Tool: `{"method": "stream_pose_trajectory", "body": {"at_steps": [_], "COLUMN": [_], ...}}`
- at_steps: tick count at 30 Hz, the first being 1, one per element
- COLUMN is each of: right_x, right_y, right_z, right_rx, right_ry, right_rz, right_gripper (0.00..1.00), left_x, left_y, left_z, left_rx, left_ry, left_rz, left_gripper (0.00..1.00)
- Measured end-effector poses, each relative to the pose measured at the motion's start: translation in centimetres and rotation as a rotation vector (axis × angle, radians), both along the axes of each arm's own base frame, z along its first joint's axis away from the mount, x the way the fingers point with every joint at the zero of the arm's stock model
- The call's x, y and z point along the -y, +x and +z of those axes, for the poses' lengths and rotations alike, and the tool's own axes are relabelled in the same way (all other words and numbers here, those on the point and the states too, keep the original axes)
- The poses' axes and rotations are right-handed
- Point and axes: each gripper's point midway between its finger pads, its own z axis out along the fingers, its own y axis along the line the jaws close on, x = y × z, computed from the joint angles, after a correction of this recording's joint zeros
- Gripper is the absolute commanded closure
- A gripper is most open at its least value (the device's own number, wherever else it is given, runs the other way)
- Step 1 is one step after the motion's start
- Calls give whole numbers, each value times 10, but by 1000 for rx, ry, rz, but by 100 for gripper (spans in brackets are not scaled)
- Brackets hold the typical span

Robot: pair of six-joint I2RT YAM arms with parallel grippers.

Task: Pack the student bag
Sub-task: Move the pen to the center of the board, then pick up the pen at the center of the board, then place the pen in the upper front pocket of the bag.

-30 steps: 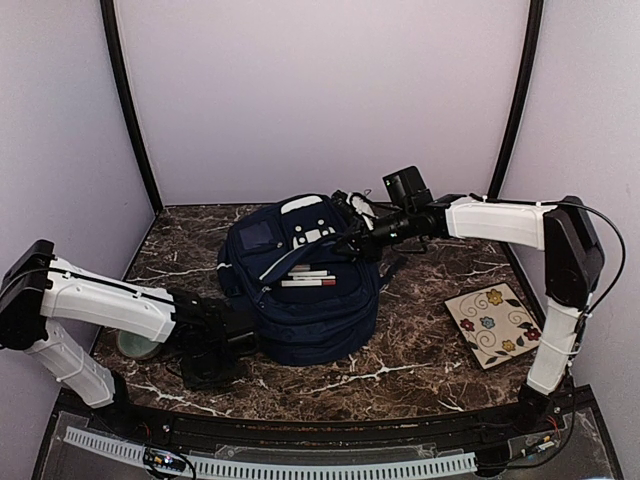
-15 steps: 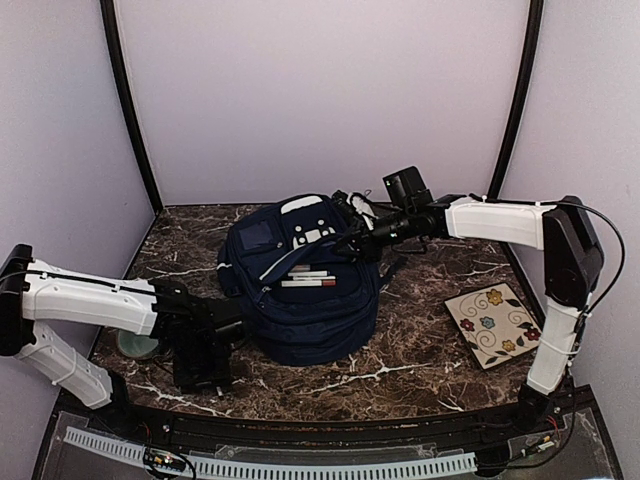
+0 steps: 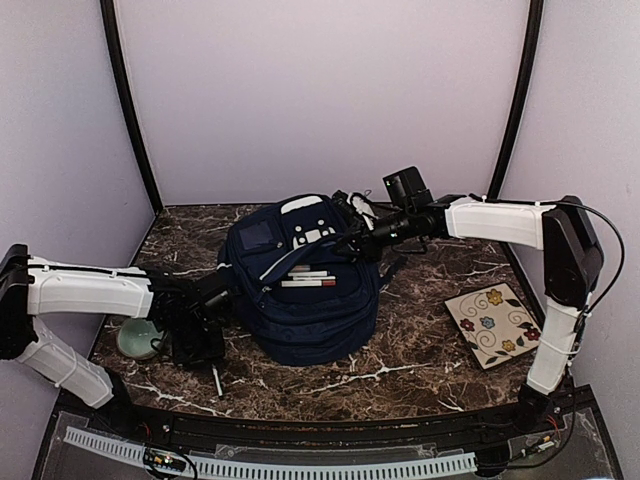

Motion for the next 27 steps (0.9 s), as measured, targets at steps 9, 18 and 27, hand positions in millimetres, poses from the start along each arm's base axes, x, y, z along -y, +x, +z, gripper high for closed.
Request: {"method": "stream_pose_trajectory", "body": {"at_steps": [9,18,27], "right_x": [0,0,0], "right_y": [0,0,0], "right_z": [-1,-2,-4], "right_rx": [1,-1,-4], "right_ry": [-1,-2,-4], "right_rz": [3,4,4], "right_gripper": [100,100,100], "left_x": [-3,0,42], "left_y": [9,11,34], "left_z": [-18,-17,58], "left_rx": [-30,-26,221], "left_ry": [27,8,-108], "left_rz": [-4,-8,-190], "left_gripper": [78,95,100]}}
